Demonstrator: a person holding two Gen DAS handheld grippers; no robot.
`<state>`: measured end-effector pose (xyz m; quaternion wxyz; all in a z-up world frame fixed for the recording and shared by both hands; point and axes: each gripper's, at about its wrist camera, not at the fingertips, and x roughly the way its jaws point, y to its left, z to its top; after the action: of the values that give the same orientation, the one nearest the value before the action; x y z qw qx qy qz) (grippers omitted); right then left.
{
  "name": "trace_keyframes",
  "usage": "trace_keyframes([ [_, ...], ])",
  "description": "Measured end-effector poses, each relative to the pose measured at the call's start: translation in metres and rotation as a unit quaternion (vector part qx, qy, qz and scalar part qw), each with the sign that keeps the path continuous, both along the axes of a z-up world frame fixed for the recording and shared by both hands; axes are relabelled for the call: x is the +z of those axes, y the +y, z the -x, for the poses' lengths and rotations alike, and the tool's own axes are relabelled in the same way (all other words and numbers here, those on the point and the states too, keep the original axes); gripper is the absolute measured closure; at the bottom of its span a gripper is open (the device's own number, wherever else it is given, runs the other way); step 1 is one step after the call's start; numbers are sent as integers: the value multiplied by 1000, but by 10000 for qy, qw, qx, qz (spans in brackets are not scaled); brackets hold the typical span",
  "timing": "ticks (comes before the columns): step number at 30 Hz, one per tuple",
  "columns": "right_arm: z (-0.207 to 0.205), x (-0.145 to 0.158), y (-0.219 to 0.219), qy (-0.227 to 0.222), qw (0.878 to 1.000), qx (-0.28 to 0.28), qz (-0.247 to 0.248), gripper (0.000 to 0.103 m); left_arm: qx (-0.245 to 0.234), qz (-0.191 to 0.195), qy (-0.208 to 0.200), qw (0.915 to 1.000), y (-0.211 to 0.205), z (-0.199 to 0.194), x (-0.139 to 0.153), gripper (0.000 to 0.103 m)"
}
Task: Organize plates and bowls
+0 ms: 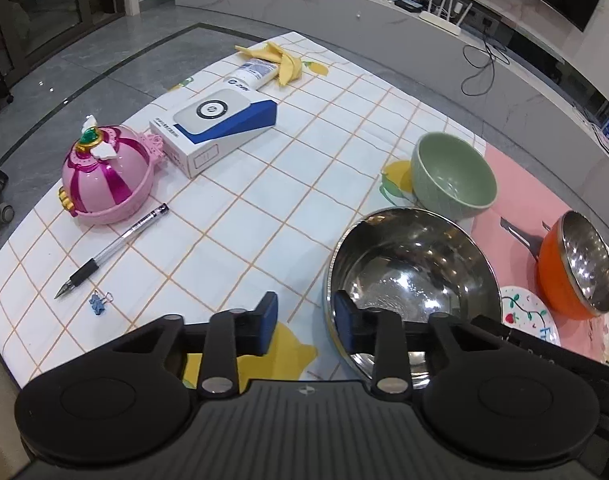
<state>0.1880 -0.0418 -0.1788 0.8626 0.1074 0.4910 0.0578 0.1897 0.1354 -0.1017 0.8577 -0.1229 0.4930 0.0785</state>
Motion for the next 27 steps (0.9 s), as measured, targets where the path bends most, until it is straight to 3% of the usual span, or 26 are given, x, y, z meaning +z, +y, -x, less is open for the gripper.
trace_keyframes([
  [8, 5, 3, -2, -44, 9999, 7, -91, 97, -273, -56, 27, 9996, -11, 0, 0, 96],
  [27, 35, 18, -17, -18, 9999, -65, -151, 96, -573, -199, -88, 9981, -29, 22, 23, 98],
])
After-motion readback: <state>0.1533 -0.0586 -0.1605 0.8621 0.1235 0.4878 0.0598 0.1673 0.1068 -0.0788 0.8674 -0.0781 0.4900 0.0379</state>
